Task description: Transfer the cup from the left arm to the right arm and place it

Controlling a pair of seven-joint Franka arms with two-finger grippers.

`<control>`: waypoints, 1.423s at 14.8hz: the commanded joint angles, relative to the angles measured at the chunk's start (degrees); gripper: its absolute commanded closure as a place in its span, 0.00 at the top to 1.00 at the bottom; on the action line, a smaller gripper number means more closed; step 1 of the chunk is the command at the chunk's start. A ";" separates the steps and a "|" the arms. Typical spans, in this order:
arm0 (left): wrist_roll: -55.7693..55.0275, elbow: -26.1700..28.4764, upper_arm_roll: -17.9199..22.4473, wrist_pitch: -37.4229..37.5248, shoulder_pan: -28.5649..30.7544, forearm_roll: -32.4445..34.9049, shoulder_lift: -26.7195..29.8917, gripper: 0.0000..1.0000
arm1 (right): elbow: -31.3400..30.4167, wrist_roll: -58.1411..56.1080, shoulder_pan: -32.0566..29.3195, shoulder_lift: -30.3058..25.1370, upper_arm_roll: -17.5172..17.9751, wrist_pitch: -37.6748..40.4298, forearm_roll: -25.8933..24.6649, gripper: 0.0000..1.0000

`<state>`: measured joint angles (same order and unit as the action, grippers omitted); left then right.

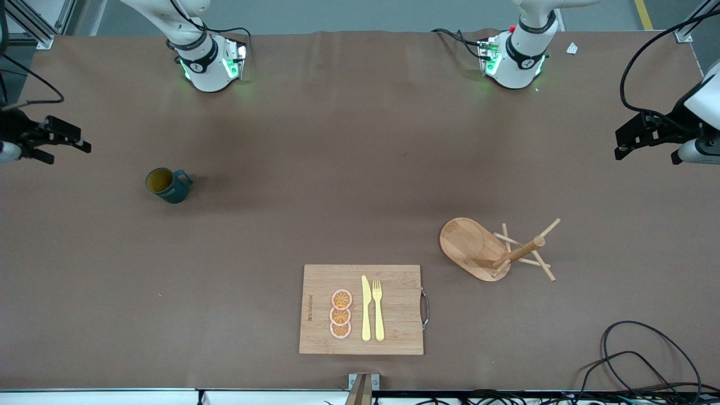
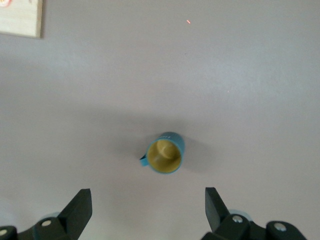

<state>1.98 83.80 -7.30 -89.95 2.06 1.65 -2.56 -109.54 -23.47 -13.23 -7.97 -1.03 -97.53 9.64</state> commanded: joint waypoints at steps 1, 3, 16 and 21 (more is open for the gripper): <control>-0.22 -0.92 -0.08 0.21 0.05 0.11 -0.25 1.00 | 3.62 13.32 0.57 -4.06 5.93 5.50 -1.37 1.00; -0.22 -0.92 -0.08 0.21 0.05 0.11 -0.16 1.00 | 5.04 21.76 0.57 -4.94 11.38 6.48 -1.55 1.00; -0.22 -0.83 0.01 0.21 -0.04 0.11 -0.25 1.00 | 6.45 21.01 -1.71 -4.59 13.08 2.96 -9.73 1.00; -0.22 -0.92 0.01 0.13 -0.13 0.46 -0.16 1.00 | 6.45 20.92 -1.72 -4.59 12.99 3.05 -9.46 1.00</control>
<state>1.98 83.79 -7.29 -89.95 2.07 1.65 -2.56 -103.96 -1.77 -14.14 -12.91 11.53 -94.68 -0.15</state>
